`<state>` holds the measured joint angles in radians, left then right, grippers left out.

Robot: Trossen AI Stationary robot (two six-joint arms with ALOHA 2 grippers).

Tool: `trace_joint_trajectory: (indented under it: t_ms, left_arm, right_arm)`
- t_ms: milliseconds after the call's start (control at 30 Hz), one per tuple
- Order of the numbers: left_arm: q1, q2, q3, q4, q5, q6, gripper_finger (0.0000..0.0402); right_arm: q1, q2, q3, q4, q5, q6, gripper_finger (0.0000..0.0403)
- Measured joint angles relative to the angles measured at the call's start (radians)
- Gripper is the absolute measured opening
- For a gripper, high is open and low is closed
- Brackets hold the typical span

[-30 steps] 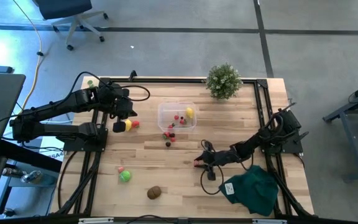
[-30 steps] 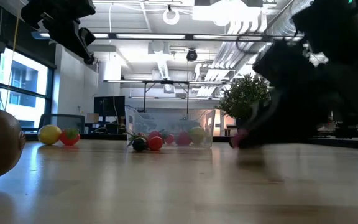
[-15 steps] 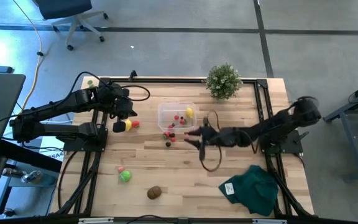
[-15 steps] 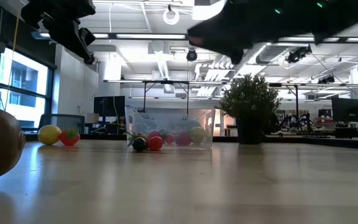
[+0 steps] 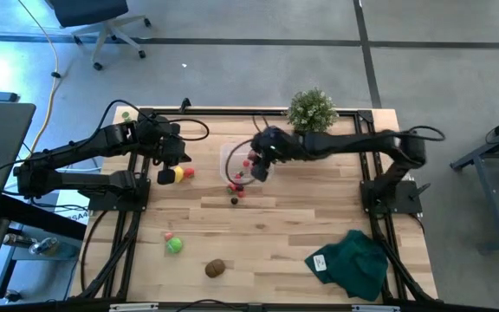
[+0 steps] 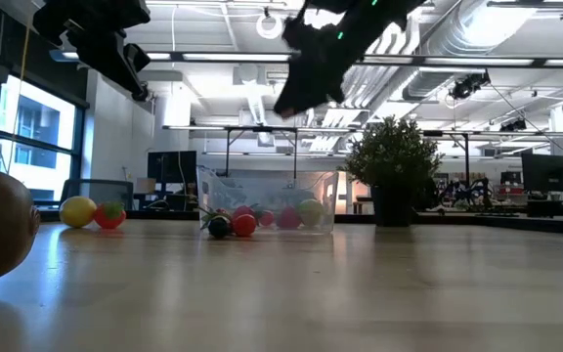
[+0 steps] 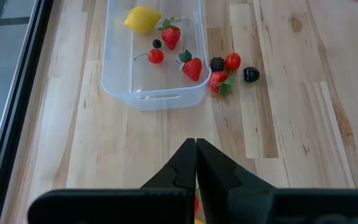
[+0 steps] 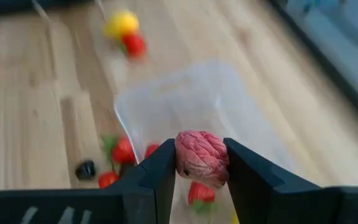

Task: Pick and placing Produce into tupperware
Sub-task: Put the pink peach into the transparent bin

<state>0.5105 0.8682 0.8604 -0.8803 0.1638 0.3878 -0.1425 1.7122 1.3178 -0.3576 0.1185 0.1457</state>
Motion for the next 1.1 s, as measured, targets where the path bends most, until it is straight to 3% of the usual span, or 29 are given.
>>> trace_joint_trajectory:
  t_ms: [200, 367, 867, 1100]
  left_arm:
    - [0.000, 0.000, 0.000, 0.000, 0.000, 0.000, 0.0003]
    - [0.000, 0.000, 0.000, 0.000, 0.000, 0.000, 0.0003]
    - [0.000, 0.000, 0.000, 0.000, 0.000, 0.000, 0.0003]
    - [0.000, 0.000, 0.000, 0.000, 0.000, 0.000, 0.0003]
  right_arm:
    - [-0.067, 0.158, 0.057, -0.112, -0.116, 0.109, 0.0117]
    - [-0.089, 0.233, 0.078, -0.119, -0.152, 0.143, 0.0117]
    - [-0.113, 0.270, 0.080, -0.139, -0.149, 0.125, 0.0118]
    - [-0.125, 0.270, 0.080, -0.138, -0.151, 0.115, 0.0143]
